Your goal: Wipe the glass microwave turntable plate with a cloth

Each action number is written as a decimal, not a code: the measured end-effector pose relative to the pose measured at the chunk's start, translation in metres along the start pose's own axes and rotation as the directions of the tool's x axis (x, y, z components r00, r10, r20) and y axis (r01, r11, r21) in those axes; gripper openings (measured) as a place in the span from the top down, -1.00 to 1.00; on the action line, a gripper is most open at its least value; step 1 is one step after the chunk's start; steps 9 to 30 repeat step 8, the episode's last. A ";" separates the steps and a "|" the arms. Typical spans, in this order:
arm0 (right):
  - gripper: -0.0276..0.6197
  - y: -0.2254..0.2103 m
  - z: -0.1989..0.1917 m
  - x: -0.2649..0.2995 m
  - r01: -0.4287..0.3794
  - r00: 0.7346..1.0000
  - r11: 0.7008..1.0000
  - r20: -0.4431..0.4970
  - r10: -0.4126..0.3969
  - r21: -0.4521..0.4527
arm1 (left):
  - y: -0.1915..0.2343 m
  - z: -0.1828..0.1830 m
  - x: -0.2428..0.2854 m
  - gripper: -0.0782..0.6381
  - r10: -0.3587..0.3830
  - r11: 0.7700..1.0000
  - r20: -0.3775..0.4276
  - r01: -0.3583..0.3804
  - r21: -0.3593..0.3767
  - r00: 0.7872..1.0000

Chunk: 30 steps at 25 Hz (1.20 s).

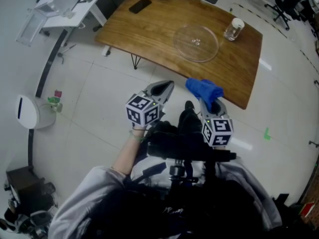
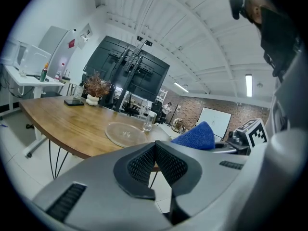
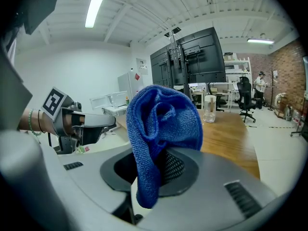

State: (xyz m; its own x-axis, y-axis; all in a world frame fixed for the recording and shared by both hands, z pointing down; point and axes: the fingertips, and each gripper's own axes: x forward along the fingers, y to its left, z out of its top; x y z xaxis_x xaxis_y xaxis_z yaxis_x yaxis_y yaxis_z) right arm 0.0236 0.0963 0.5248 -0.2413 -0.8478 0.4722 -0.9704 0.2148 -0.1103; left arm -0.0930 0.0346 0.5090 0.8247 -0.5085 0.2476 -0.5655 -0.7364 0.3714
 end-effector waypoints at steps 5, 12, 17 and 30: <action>0.65 0.006 -0.001 -0.003 -0.010 1.000 1.000 0.008 0.011 -0.011 | -0.001 0.000 -0.006 0.79 0.011 1.000 0.010 -0.011 0.000 1.000; 0.65 0.008 -0.003 -0.007 -0.011 1.000 1.000 0.010 0.011 -0.012 | -0.003 0.000 -0.009 0.79 0.009 1.000 0.013 -0.009 -0.001 1.000; 0.65 0.008 -0.003 -0.007 -0.011 1.000 1.000 0.010 0.011 -0.012 | -0.003 0.000 -0.009 0.79 0.009 1.000 0.013 -0.009 -0.001 1.000; 0.65 0.008 -0.003 -0.007 -0.011 1.000 1.000 0.010 0.011 -0.012 | -0.003 0.000 -0.009 0.79 0.009 1.000 0.013 -0.009 -0.001 1.000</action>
